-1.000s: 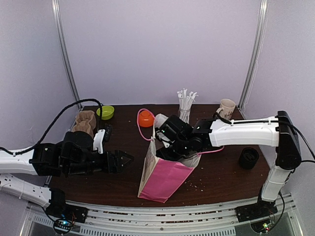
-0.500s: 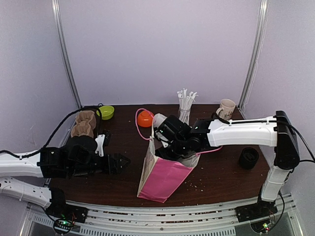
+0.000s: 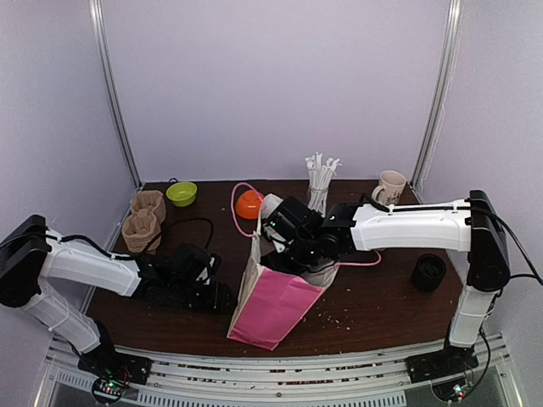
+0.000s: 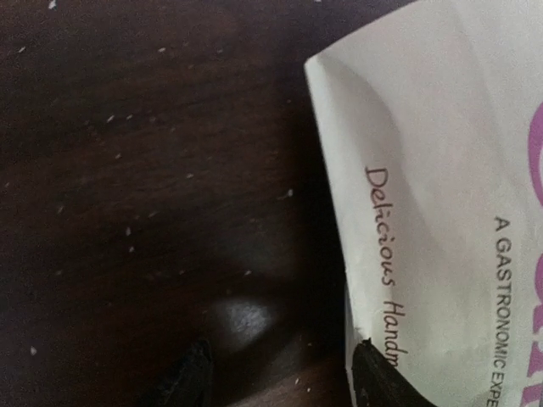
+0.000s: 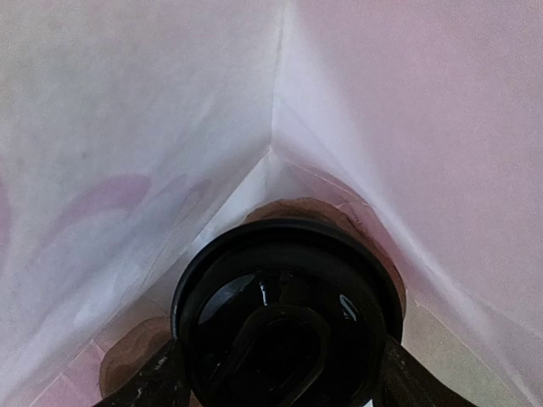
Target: Pack the takeout coffee
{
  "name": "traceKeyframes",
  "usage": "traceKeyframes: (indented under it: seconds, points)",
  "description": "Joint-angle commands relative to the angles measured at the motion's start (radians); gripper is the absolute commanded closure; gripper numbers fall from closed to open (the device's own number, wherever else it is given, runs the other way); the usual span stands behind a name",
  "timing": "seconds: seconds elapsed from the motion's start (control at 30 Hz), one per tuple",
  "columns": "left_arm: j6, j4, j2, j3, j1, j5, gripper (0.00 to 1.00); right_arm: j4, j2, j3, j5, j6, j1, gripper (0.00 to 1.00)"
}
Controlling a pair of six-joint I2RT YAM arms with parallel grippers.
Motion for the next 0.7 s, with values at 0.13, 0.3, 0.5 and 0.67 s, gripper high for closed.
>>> traceKeyframes:
  seconds: [0.13,0.3,0.5,0.67]
  points:
    - [0.047,0.140,0.082,0.041,0.017,0.113,0.47,-0.156,0.096,-0.052,-0.169,0.074,0.025,0.62]
    - [0.051,0.158,0.113,0.043,0.018,0.137,0.52,-0.099,0.084,-0.051,-0.207,0.120,0.023,0.62]
    - [0.052,0.167,0.133,0.043,0.020,0.148,0.56,0.007,0.040,-0.062,-0.249,0.214,0.019,0.63]
    - [0.053,0.170,0.114,0.023,0.027,0.146,0.56,0.080,0.000,-0.081,-0.253,0.271,0.015,0.63]
